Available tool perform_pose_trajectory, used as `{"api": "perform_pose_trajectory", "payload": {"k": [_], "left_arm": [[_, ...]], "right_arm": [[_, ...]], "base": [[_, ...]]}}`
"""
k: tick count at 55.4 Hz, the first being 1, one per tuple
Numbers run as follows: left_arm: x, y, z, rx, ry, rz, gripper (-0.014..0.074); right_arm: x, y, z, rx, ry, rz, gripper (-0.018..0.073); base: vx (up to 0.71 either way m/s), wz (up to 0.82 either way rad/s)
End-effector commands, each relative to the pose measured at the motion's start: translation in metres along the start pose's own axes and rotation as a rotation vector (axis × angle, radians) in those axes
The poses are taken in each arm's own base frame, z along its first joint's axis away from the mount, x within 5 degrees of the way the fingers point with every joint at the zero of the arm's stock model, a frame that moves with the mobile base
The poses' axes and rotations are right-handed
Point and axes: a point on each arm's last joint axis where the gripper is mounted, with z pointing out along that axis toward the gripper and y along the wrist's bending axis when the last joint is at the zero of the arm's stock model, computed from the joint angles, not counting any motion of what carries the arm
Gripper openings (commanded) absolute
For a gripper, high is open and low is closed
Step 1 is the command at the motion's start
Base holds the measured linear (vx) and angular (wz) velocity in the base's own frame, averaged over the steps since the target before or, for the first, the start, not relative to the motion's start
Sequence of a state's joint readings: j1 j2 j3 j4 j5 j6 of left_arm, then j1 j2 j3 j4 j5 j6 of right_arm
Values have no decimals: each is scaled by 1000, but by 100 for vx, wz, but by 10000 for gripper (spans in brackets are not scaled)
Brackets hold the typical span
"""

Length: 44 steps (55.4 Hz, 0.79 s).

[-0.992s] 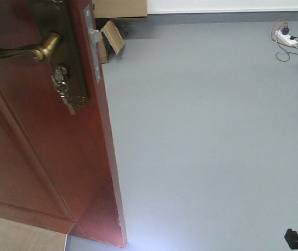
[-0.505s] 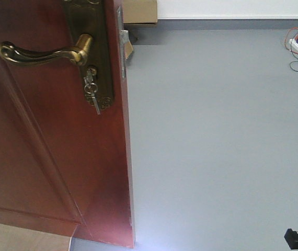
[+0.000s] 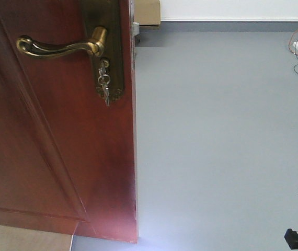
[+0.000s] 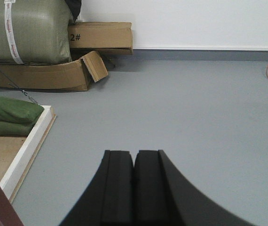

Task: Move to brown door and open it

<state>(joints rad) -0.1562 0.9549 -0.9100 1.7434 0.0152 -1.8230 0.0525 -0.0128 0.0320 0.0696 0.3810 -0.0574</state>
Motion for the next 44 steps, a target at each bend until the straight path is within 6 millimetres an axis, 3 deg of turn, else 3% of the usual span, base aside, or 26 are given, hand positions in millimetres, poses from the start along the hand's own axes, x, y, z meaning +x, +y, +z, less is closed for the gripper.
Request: {"api": "perform_pose_trajectory", "payload": {"k": [1, 44], "left_arm": [[-15, 1, -5, -21, -54, 54, -6], [-15, 5, -5, -71, -54, 49, -6]], "right_arm": [[-6, 0, 0, 4, -79, -11, 0], [-6, 0, 0, 4, -79, -11, 0]], "base": [[0, 0], [0, 0]]}}
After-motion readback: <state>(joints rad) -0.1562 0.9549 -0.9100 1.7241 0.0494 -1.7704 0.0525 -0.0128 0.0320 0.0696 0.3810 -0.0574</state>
